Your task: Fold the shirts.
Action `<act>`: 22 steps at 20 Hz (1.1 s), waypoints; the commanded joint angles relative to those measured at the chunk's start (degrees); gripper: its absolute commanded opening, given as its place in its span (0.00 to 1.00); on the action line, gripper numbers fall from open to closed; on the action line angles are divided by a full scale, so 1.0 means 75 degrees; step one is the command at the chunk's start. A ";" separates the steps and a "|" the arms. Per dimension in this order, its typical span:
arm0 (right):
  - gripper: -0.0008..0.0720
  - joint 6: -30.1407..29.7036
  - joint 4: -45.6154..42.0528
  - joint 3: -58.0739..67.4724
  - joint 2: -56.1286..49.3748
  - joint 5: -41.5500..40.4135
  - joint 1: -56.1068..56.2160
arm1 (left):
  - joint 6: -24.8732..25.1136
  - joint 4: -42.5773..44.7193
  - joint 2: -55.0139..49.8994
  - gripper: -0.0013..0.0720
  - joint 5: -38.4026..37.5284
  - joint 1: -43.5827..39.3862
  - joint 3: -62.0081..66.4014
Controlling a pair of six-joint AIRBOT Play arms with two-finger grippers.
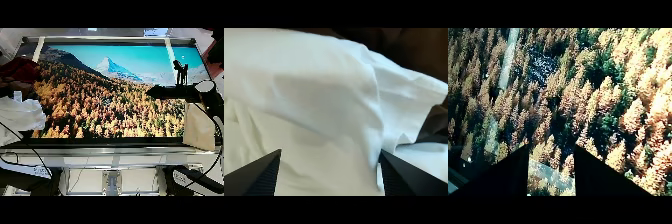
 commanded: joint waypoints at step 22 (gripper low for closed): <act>0.48 0.0003 -0.0003 0.0006 0.0006 -0.0271 0.0000 | -0.0793 -0.0239 -0.0152 0.96 0.0664 0.0015 -0.0020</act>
